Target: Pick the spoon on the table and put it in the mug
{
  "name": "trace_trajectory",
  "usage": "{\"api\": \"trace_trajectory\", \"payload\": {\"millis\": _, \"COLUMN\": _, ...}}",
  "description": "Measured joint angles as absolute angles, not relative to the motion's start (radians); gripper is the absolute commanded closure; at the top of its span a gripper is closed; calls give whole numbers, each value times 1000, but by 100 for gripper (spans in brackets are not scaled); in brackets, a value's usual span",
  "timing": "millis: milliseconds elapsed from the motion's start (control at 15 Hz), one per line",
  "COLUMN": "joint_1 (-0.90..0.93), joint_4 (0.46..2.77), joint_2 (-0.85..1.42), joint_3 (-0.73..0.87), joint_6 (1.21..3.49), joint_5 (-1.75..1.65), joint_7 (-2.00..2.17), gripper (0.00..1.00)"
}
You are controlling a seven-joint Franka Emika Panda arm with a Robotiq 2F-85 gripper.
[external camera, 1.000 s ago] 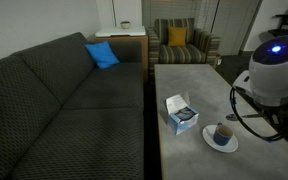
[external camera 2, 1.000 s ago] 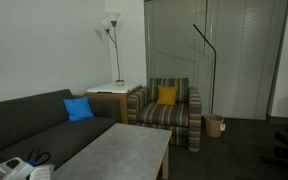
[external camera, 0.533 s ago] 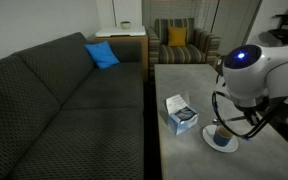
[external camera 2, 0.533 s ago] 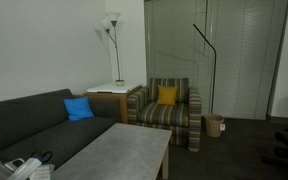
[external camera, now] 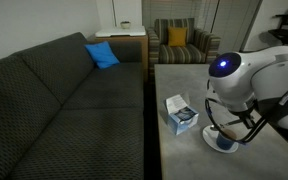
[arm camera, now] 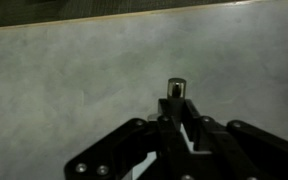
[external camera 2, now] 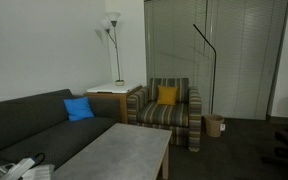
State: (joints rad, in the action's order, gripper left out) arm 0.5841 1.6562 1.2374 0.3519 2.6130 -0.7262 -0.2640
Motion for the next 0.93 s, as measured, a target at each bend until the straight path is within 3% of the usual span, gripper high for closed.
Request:
{"api": "trace_trajectory", "payload": {"millis": 467, "joint_1": 546, "joint_4": 1641, "joint_2": 1200, "joint_3": 297, "joint_6": 2558, "joint_5": -924, "joint_7": -175, "gripper": 96}}
{"api": "trace_trajectory", "payload": {"millis": 933, "joint_1": 442, "joint_4": 1721, "joint_2": 1066, "joint_3": 105, "joint_6": 2289, "joint_5": -976, "joint_7": -218, "gripper": 96}}
